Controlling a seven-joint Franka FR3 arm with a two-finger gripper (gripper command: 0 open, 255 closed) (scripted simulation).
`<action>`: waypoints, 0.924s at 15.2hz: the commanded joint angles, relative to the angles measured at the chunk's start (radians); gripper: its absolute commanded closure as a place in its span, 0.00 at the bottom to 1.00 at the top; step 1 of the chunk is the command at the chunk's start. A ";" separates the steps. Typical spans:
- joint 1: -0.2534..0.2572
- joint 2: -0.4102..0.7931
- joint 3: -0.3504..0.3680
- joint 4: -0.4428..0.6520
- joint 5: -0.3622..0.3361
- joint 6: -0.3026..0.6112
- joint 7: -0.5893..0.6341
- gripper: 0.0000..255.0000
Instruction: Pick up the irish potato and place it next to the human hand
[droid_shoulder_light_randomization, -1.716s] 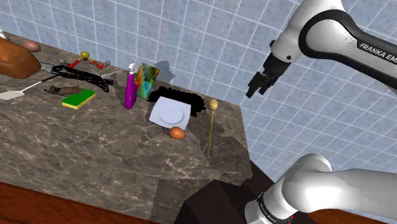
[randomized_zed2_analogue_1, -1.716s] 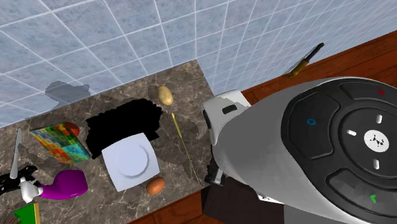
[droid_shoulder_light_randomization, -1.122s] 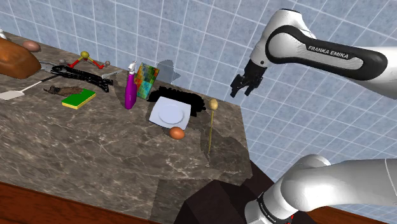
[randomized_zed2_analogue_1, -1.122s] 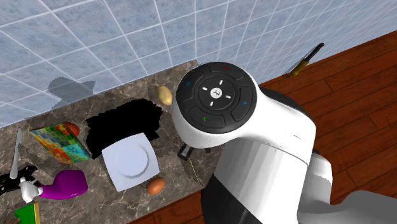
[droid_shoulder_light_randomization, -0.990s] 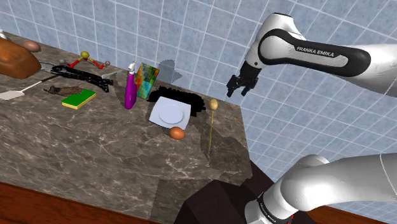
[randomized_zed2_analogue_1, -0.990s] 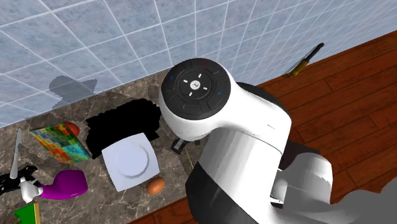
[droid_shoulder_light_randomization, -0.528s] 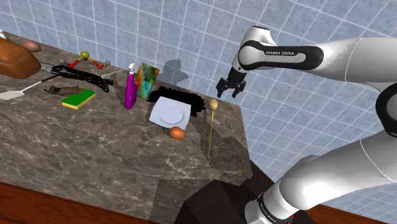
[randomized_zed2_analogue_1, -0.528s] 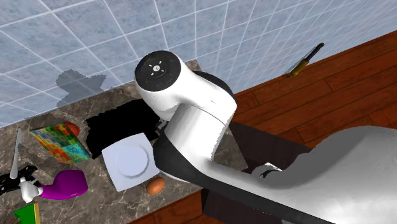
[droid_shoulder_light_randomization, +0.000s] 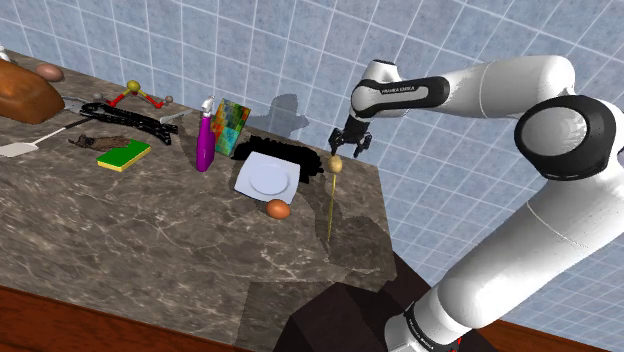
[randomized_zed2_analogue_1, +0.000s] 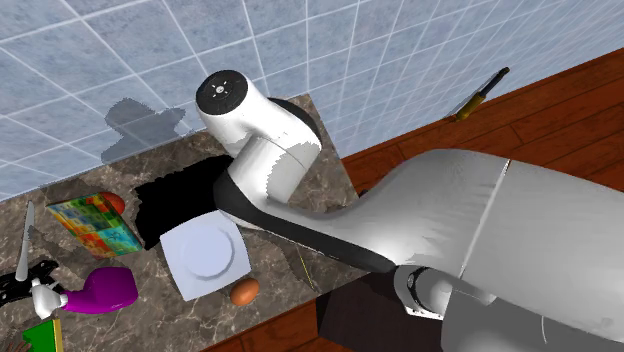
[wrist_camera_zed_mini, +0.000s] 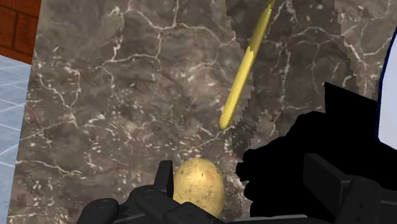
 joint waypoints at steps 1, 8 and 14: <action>-0.011 0.074 -0.011 0.047 0.008 0.022 0.012 0.00; -0.047 0.301 -0.036 0.218 0.046 0.060 0.048 0.00; -0.050 0.343 -0.034 0.190 0.053 0.128 0.044 0.00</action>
